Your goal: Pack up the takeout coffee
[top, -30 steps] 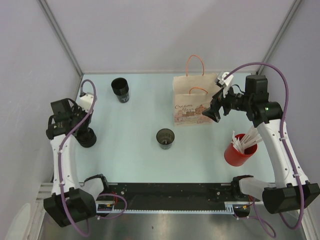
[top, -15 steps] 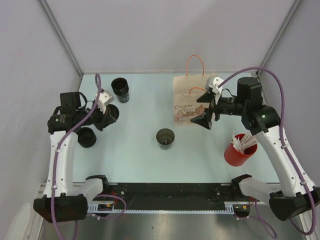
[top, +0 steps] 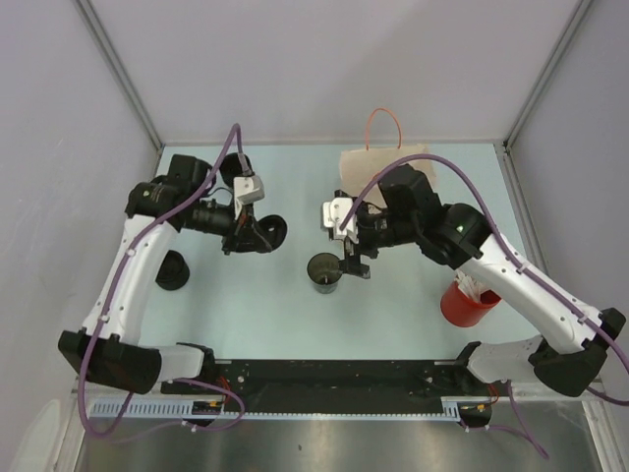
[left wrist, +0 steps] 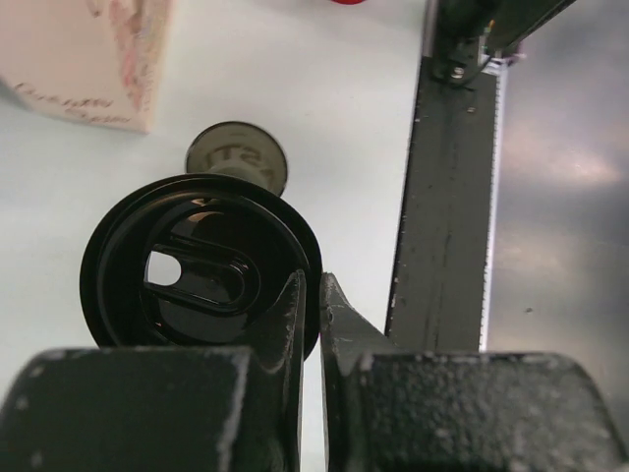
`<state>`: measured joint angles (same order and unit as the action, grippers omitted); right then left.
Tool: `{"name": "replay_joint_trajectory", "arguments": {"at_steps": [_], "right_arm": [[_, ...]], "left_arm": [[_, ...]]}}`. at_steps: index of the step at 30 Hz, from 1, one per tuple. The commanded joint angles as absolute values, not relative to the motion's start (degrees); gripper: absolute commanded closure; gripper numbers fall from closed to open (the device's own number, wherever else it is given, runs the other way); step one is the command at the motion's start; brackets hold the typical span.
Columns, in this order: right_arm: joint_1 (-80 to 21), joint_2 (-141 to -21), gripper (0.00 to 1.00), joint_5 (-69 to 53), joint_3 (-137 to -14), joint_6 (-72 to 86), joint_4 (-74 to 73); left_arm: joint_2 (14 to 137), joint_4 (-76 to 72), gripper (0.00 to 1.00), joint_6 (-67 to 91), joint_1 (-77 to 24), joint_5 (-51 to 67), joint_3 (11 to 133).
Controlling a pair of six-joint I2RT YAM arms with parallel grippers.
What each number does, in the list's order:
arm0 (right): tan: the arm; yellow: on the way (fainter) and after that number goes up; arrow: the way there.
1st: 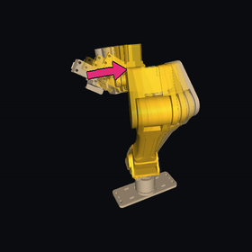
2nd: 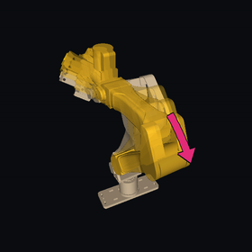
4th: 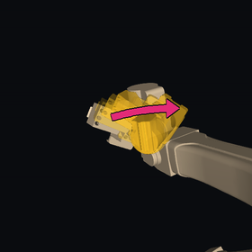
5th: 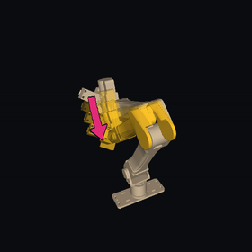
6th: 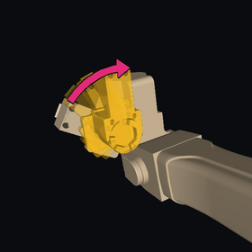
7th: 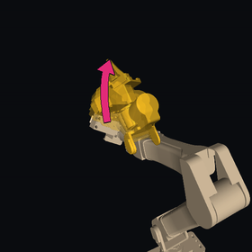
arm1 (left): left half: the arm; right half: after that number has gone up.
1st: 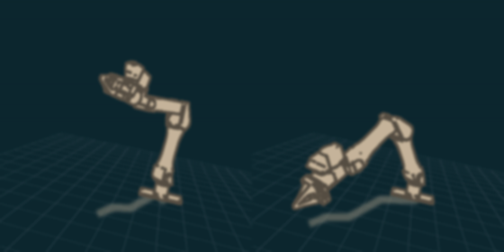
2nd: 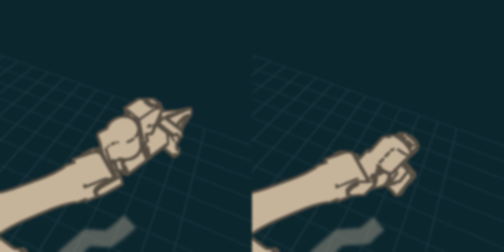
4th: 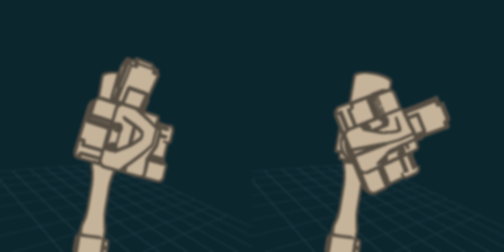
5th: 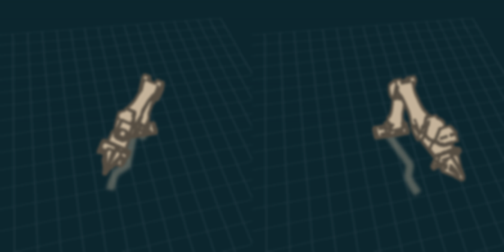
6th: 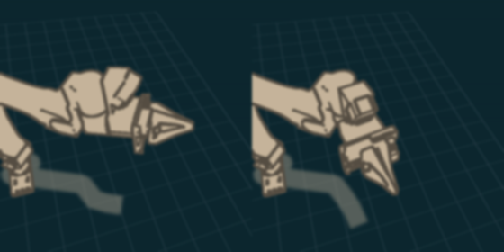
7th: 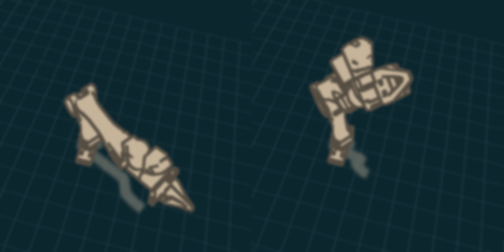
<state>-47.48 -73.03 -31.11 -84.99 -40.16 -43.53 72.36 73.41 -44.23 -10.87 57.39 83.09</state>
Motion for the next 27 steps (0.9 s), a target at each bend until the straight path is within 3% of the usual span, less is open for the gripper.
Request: {"name": "replay_joint_trajectory", "arguments": {"at_steps": [1, 12, 20, 27], "right_arm": [[-50.36, -74.88, 0.00, -23.92, -91.48, -45.70, -45.70], [-63.79, -82.97, 0.00, -8.98, -93.17, -53.08, -45.80], [-65.92, -85.69, 0.00, -2.99, -91.85, -54.67, -42.02], [-66.09, -86.92, 0.12, 0.00, -88.77, -55.64, -38.32]], "left_arm": [[76.37, 83.94, 0.92, -51.77, -13.61, 65.13, 85.78], [76.90, 84.02, 0.94, -50.19, -18.63, 66.10, 84.82], [75.41, 84.02, 0.95, -50.01, -19.60, 65.57, 83.58], [74.44, 84.02, 0.95, -50.18, -19.69, 66.18, 83.14]]}}
